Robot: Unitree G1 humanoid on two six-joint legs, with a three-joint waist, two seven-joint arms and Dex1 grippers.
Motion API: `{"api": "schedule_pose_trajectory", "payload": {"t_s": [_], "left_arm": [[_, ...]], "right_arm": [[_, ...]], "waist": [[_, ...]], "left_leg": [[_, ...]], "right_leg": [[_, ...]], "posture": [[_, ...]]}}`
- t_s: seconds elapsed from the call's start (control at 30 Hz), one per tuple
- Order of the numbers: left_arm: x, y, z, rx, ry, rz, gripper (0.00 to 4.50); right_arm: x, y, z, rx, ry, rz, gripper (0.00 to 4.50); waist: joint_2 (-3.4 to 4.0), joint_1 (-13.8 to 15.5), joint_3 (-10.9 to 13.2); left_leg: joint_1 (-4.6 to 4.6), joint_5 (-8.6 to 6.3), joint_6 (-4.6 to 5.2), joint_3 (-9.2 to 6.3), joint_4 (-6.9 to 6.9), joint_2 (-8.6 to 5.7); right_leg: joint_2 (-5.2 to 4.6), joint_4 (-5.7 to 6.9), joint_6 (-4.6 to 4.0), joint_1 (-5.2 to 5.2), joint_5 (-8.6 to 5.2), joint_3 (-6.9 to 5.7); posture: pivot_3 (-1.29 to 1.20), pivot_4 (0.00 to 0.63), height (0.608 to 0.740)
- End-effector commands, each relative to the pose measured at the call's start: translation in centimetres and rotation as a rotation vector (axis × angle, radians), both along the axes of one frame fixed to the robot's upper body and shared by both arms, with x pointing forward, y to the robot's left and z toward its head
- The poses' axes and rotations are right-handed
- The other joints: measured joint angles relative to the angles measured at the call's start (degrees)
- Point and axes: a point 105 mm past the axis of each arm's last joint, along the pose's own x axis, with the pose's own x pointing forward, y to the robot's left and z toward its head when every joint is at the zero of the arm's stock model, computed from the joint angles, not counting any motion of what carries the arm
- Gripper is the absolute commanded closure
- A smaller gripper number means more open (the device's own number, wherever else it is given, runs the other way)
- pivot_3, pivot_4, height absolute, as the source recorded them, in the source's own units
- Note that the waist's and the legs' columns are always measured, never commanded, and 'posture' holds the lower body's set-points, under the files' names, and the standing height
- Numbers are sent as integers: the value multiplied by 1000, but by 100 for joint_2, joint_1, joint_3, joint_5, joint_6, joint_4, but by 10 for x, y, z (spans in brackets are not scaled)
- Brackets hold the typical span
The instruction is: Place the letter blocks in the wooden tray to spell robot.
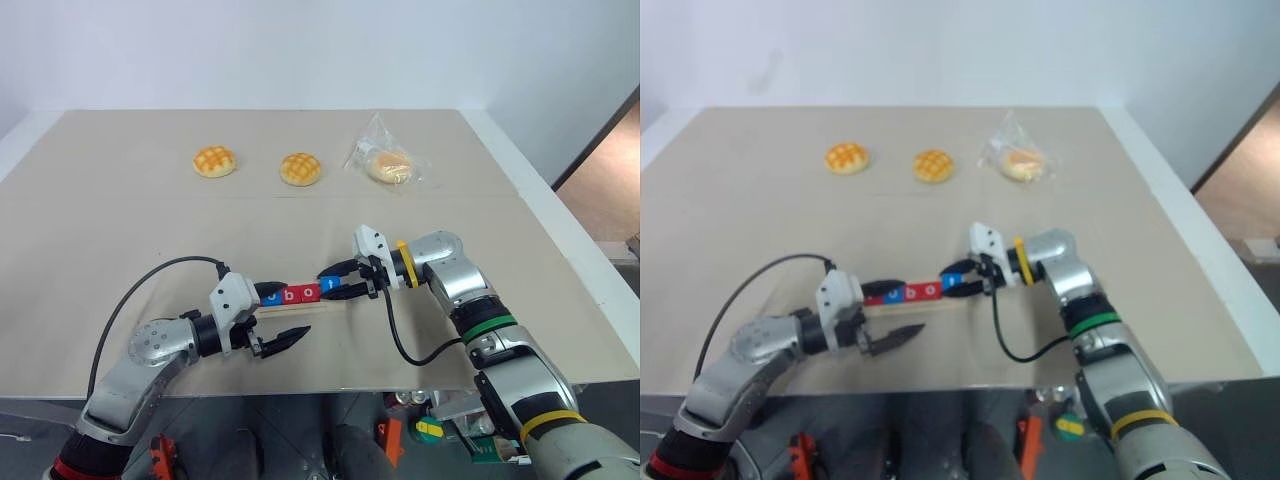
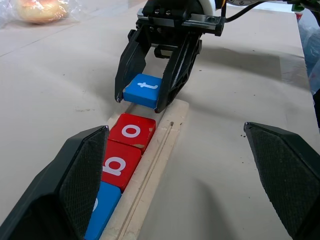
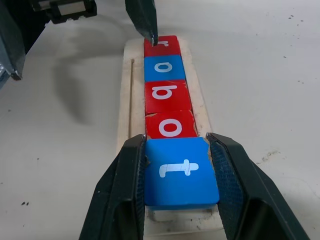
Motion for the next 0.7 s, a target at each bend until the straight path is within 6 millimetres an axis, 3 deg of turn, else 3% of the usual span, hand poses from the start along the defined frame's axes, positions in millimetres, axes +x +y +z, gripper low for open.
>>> {"api": "schedule_pose_trajectory", "payload": {"t_s": [0.03,0.7], "left_arm": [[-5,-3,8,5,-39,-22,0],[-5,-5,6,13,-36,-36,0]], "right_arm": [[2,0,13,-2,-42,26,2743],[-2,-3,12,62,12,-82,2743]], "waist": [[0,0,0],[0,1,0]], "left_leg": [[0,0,0,0,0,0],[0,0,0,-2,0,0]], "right_leg": [[0,0,0,0,0,0],[0,0,-2,0,1,-1]], "posture": [[0,150,740],[0,150,740]]}}
